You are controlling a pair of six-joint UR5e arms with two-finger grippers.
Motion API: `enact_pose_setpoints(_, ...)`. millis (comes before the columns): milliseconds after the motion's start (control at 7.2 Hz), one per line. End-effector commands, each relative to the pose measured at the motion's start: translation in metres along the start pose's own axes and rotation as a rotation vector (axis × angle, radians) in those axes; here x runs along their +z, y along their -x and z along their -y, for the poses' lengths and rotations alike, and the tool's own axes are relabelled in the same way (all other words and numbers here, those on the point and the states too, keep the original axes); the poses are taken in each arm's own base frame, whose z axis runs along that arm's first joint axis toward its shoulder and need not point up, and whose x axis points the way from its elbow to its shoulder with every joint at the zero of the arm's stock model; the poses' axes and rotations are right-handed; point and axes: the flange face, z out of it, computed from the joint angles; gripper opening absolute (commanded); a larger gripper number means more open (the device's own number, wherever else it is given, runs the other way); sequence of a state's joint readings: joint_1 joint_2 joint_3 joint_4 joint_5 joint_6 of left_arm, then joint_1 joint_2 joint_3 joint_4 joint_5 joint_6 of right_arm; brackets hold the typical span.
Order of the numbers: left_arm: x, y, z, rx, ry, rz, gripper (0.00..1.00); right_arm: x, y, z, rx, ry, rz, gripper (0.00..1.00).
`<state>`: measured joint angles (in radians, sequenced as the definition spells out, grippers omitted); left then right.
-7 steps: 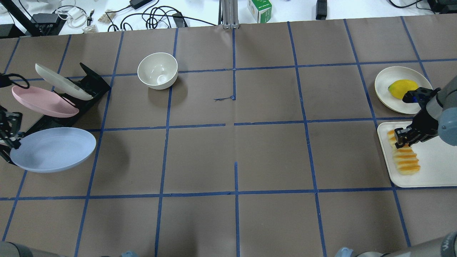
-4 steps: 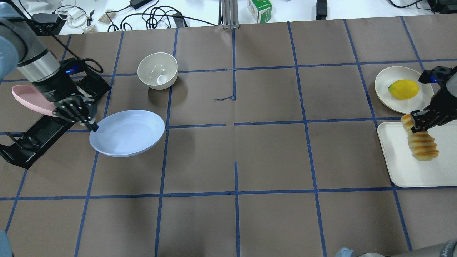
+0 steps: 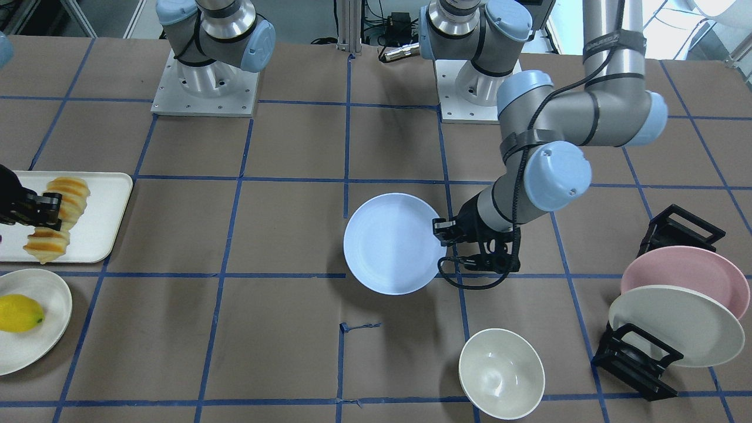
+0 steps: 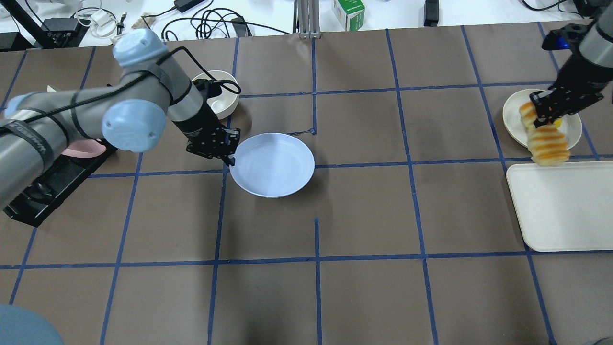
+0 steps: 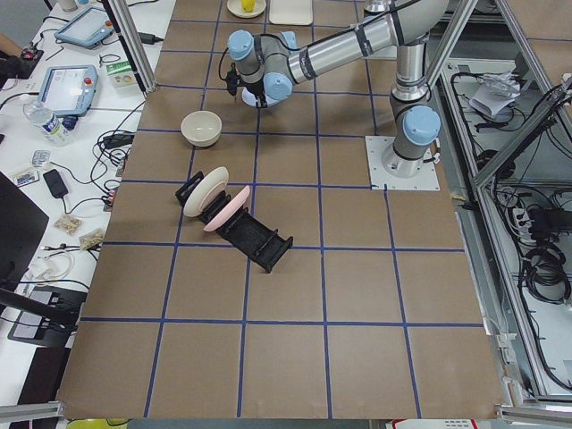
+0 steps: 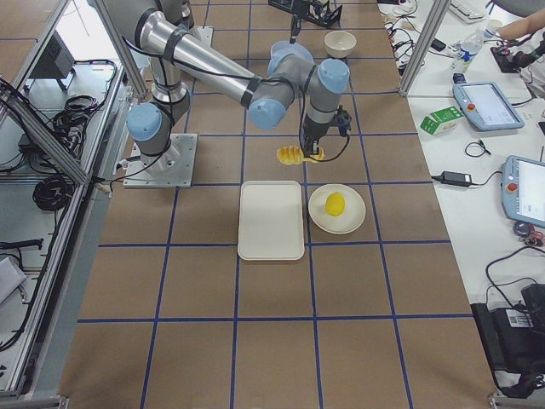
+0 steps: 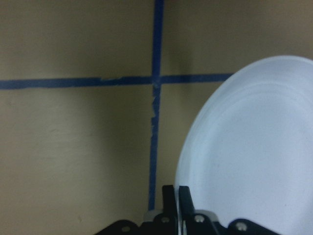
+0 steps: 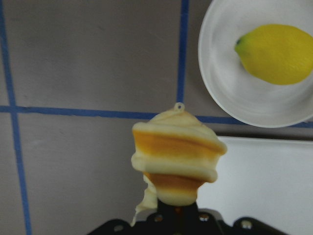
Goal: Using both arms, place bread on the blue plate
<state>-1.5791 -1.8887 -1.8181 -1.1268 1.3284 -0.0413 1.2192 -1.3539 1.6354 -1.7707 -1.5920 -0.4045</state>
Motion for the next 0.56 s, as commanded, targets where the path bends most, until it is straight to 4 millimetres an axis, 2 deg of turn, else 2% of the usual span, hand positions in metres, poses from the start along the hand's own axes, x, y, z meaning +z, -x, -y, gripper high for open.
enact_pose_setpoints(0, 0.052, -0.028, -0.006, 0.039, -0.108, -0.030, 0.00, -0.009, 0.106, 0.021, 0.053, -0.059, 0.077, 0.00)
enact_pose_setpoints(139, 0.065, -0.034, -0.006, 0.054, -0.092, -0.027, 0.00, -0.003, 0.148, 0.029, 0.062, -0.074, 0.073, 0.00)
enact_pose_setpoints(417, 0.074, -0.045, 0.000, 0.076, -0.124, -0.113, 0.00, 0.004, 0.211, 0.035, 0.052, -0.078, 0.077, 0.00)
